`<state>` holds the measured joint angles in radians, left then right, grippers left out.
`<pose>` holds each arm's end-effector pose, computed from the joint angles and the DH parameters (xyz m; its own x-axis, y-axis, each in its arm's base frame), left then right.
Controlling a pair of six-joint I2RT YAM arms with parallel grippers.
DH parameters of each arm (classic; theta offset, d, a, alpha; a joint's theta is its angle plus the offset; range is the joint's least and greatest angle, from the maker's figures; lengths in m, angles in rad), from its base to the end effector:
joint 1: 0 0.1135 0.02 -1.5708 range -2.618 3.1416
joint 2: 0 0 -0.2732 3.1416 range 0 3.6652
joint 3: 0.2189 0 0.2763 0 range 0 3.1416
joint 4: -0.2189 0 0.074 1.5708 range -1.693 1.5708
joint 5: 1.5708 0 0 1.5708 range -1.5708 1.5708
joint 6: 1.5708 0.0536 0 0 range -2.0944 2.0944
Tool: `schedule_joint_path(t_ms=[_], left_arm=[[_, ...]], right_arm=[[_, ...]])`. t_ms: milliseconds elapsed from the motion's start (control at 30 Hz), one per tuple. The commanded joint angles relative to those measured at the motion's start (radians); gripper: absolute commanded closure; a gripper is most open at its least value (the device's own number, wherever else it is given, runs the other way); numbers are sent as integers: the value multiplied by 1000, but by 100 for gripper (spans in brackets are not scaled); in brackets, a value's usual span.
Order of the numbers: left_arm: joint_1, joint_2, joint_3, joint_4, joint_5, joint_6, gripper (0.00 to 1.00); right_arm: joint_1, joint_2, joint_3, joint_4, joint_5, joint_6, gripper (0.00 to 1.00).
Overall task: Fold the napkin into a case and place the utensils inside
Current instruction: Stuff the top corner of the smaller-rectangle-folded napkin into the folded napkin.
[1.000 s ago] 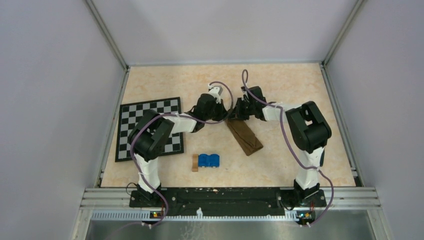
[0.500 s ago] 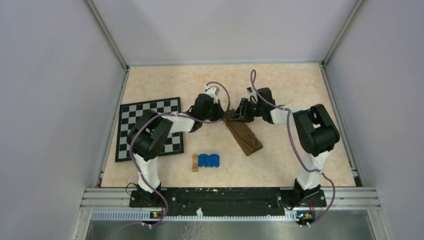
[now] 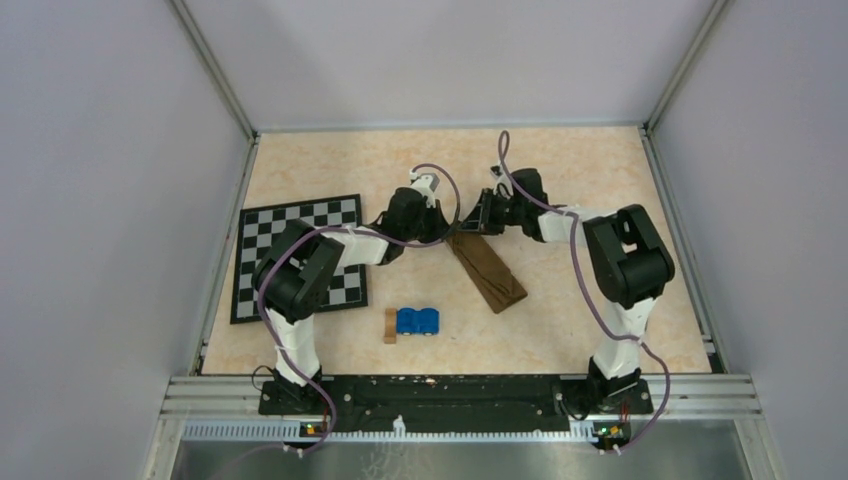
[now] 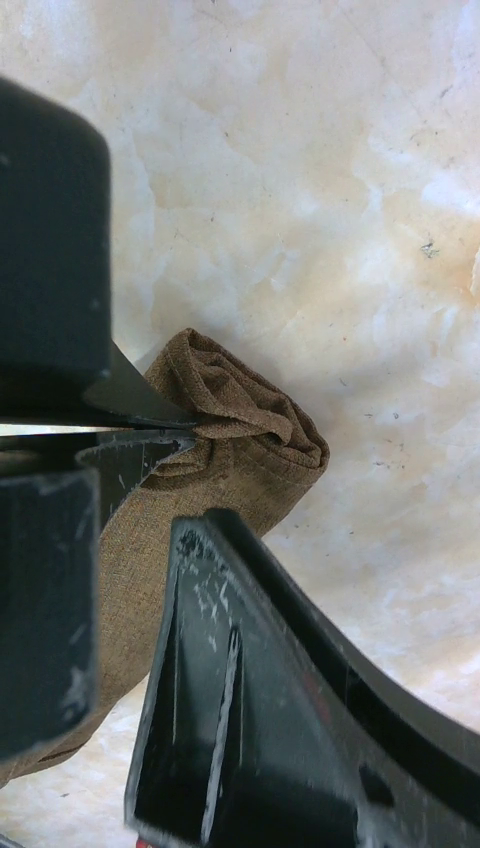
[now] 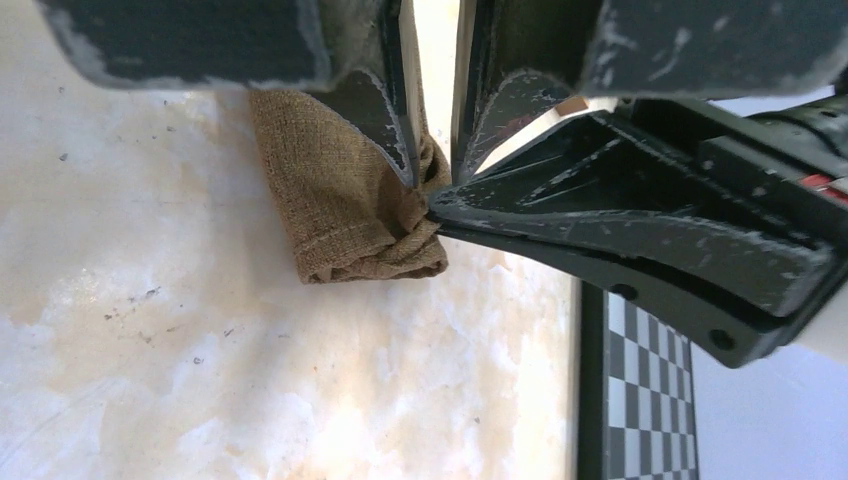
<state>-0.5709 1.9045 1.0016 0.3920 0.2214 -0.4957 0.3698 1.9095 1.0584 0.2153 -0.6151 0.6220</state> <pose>0.3586 -0.2443 0.1353 -0.6893 -0.1088 -0.7162 0.4098 0.7567 -0.5094 0.3883 0.1837 0.1380 -0.8742 0.1715 -0.4543 -0.2691 0.6076 0.7473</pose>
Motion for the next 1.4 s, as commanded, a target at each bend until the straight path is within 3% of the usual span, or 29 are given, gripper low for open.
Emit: schedule_joint_path(t_ms=[0,67,133,367,467,600,800,867,967,1033,1367], left_arm=[[-2,-54,-9,41,33,7,100],[-2,-53,-8,46,40,5,100],[-2,-52,-4,49,48,-2,100],[-3,-44,11,131,134,-123,100],[0,-46,-20,138,142,-160,100],[6,-65,-74,121,99,-121,100],[6,-64,-66,82,106,-82,100],[7,-66,-64,81,107,-78,100],[5,-73,-60,73,108,-74,100],[5,-81,-60,68,106,-68,100],[5,-80,-60,72,112,-77,100]], right_arm=[[32,48,47,43,6,1,86],[40,64,45,64,2,15,90],[54,71,44,87,-5,38,99],[106,154,1,236,52,138,100],[71,148,3,237,-1,136,88],[22,-9,-46,166,-40,101,70],[-23,-112,-97,91,-61,38,64],[-23,-101,-100,85,-54,23,69],[-23,-70,-100,106,-56,29,91],[-20,-56,-96,107,-37,28,100],[20,20,-74,129,-28,41,100]])
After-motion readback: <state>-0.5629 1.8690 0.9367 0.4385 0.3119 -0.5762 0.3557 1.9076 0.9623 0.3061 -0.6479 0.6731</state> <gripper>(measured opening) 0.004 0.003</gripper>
